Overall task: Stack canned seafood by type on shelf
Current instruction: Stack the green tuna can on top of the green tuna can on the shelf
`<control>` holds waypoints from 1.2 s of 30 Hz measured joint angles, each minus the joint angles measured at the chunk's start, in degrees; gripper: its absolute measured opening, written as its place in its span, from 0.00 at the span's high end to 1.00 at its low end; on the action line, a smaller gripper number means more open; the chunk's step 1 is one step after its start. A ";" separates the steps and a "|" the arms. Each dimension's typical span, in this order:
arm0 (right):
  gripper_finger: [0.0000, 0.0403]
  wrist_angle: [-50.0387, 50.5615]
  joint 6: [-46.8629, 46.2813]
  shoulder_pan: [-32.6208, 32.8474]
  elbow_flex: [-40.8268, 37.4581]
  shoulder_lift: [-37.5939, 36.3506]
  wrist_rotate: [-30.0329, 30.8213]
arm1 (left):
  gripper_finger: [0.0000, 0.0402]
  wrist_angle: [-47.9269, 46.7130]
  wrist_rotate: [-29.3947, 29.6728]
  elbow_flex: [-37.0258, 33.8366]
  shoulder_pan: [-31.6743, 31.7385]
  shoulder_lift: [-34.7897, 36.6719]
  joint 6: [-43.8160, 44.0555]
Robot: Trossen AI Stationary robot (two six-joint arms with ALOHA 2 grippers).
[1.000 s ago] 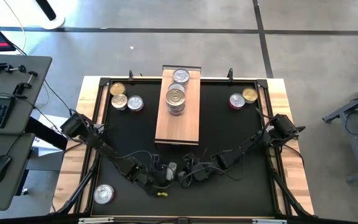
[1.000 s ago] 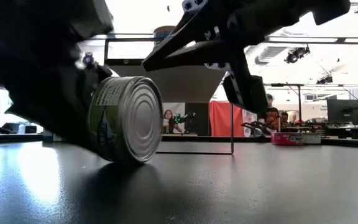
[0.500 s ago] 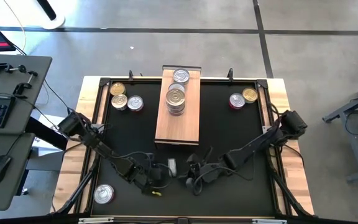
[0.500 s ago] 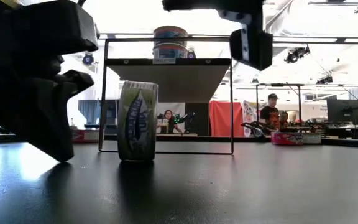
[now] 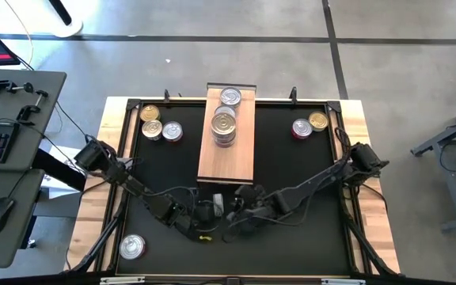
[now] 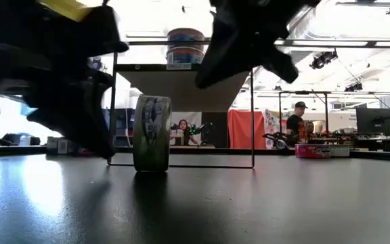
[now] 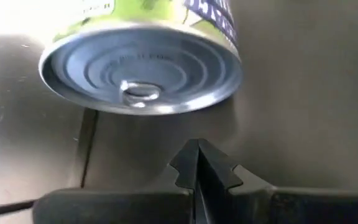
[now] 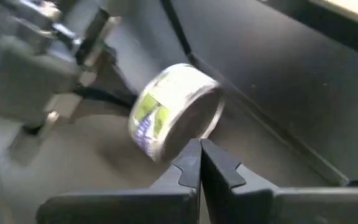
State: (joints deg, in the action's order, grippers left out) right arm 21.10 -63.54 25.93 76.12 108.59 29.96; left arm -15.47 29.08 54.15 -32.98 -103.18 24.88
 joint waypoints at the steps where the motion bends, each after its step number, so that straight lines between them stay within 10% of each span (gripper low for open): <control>1: 1.00 0.08 -0.02 -0.36 0.17 0.73 -0.04 | 1.00 0.72 -0.05 0.00 0.48 0.00 -0.71; 36: 1.00 -4.07 3.16 5.66 0.37 3.51 -0.86 | 1.00 15.91 0.45 3.08 1.56 4.52 -6.18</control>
State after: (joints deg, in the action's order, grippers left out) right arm 17.04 -60.38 31.60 76.49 112.10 29.10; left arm 0.44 29.53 57.23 -31.43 -98.65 18.69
